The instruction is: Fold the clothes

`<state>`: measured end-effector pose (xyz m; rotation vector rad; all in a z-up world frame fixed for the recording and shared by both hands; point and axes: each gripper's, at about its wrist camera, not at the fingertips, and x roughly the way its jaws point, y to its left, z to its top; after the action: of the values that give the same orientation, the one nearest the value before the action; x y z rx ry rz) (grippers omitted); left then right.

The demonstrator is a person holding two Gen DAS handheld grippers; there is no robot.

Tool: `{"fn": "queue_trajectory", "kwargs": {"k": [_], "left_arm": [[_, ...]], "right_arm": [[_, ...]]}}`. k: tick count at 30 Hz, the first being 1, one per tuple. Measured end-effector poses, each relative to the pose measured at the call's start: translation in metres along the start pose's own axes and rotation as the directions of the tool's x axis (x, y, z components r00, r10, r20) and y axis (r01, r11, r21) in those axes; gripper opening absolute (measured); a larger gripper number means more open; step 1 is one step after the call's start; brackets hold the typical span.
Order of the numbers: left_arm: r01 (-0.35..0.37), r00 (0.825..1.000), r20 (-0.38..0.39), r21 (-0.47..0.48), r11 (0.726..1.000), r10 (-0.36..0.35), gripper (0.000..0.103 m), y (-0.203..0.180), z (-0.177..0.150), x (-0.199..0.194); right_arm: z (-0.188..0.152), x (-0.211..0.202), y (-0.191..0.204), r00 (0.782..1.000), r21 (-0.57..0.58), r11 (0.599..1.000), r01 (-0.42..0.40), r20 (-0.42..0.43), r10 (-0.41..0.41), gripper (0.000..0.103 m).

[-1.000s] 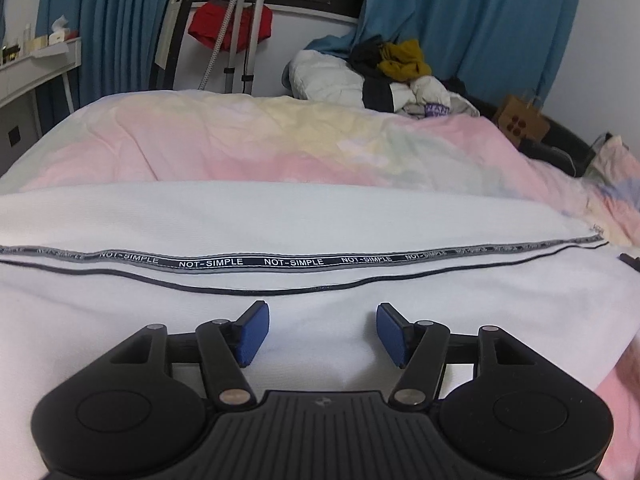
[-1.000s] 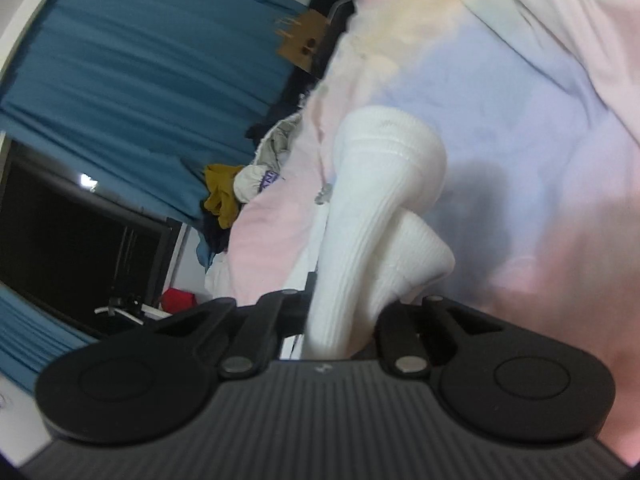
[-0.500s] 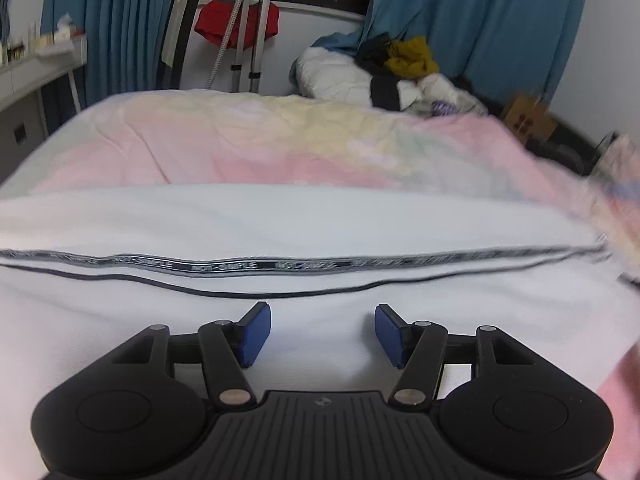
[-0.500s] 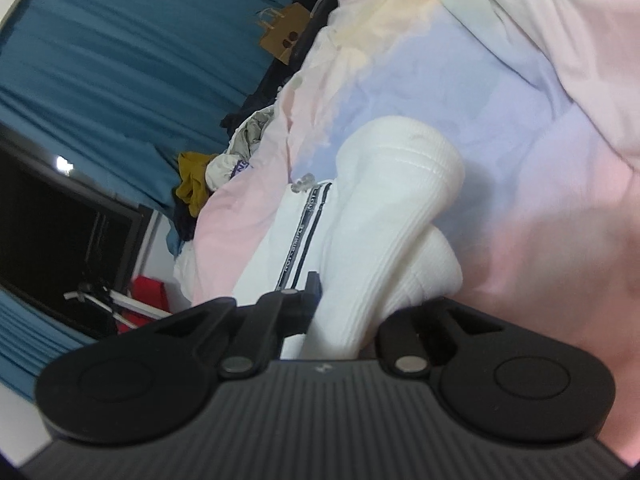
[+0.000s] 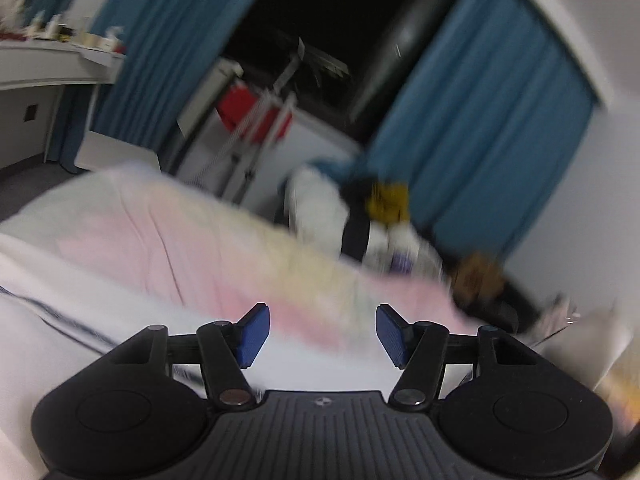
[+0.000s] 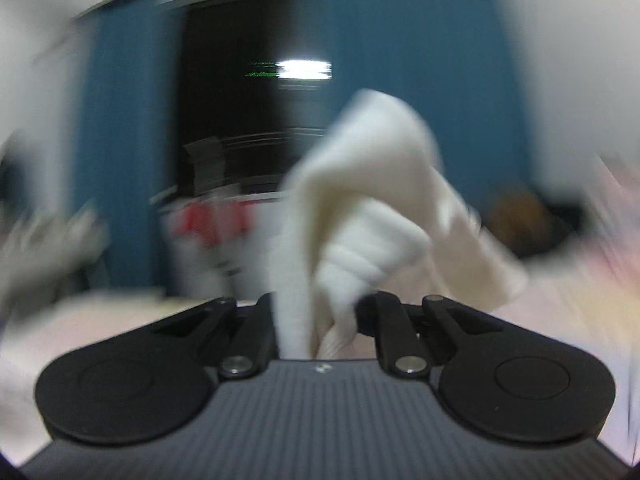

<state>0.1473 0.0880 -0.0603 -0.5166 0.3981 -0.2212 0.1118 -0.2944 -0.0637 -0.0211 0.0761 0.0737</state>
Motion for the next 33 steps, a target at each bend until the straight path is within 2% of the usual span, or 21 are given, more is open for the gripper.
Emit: {"fn": "queue_trajectory", "kwargs": {"k": [2, 3, 5, 7, 8, 9, 16, 19, 23, 25, 26, 29, 30, 33], "left_arm": [[0.007, 0.999, 0.035, -0.047, 0.999, -0.005, 0.062, 0.013, 0.012, -0.011], [0.002, 0.999, 0.039, -0.066, 0.998, 0.0, 0.063, 0.019, 0.015, -0.014], [-0.003, 1.0, 0.021, -0.111, 0.994, 0.005, 0.063, 0.03, 0.018, -0.014], [-0.001, 1.0, -0.004, -0.136, 0.991, 0.0, 0.063, 0.036, 0.016, -0.01], [-0.001, 1.0, -0.017, -0.144, 0.99, -0.002, 0.063, 0.038, 0.015, -0.007], [0.003, 0.999, -0.036, -0.142, 0.99, -0.008, 0.063, 0.039, 0.013, -0.004], [0.02, 0.979, -0.199, -0.067, 0.998, -0.033, 0.064, 0.026, -0.023, 0.036], [0.003, 0.973, -0.23, -0.038, 0.999, -0.012, 0.064, 0.023, -0.038, 0.046], [-0.02, 0.976, -0.218, -0.001, 1.0, 0.019, 0.064, 0.019, -0.044, 0.045], [-0.038, 0.981, -0.191, 0.004, 0.999, 0.038, 0.064, 0.018, -0.042, 0.039], [-0.04, 0.984, -0.175, -0.001, 0.999, 0.04, 0.064, 0.018, -0.039, 0.036], [-0.062, 0.989, -0.135, -0.009, 0.998, 0.061, 0.064, 0.021, -0.03, 0.03], [-0.07, 0.99, -0.125, -0.013, 0.997, 0.068, 0.065, 0.021, -0.028, 0.03], [-0.096, 0.989, -0.115, -0.011, 0.995, 0.094, 0.065, 0.023, -0.025, 0.032]], "right_arm": [[-0.014, -0.002, 0.055, 0.985, -0.127, 0.978, -0.166, -0.07, 0.158, 0.012], [-0.028, 0.0, 0.079, 0.971, -0.174, 0.959, -0.222, -0.13, 0.201, 0.012], [-0.064, 0.005, 0.122, 0.94, -0.296, 0.908, -0.297, -0.26, 0.222, 0.012], [-0.103, 0.009, 0.157, 0.896, -0.421, 0.825, -0.377, -0.39, 0.21, 0.012], [-0.117, 0.007, 0.166, 0.893, -0.477, 0.79, -0.385, -0.408, 0.189, 0.012], [-0.123, 0.006, 0.171, 0.9, -0.512, 0.773, -0.375, -0.401, 0.171, 0.012], [-0.107, -0.001, 0.168, 0.903, -0.463, 0.816, -0.346, -0.401, 0.155, 0.012], [-0.107, -0.001, 0.172, 0.906, -0.462, 0.823, -0.329, -0.401, 0.137, 0.013], [-0.109, 0.0, 0.167, 0.908, -0.428, 0.843, -0.325, -0.391, 0.152, 0.013], [-0.097, -0.006, 0.169, 0.924, -0.422, 0.854, -0.305, -0.347, 0.159, 0.013], [-0.09, -0.006, 0.17, 0.93, -0.398, 0.868, -0.296, -0.327, 0.167, 0.013], [-0.078, 0.006, 0.166, 0.917, -0.23, 0.925, -0.303, -0.335, 0.217, 0.013], [-0.083, 0.01, 0.168, 0.909, -0.22, 0.923, -0.315, -0.348, 0.228, 0.013], [-0.114, 0.016, 0.183, 0.894, -0.318, 0.878, -0.358, -0.39, 0.223, 0.013]]}}
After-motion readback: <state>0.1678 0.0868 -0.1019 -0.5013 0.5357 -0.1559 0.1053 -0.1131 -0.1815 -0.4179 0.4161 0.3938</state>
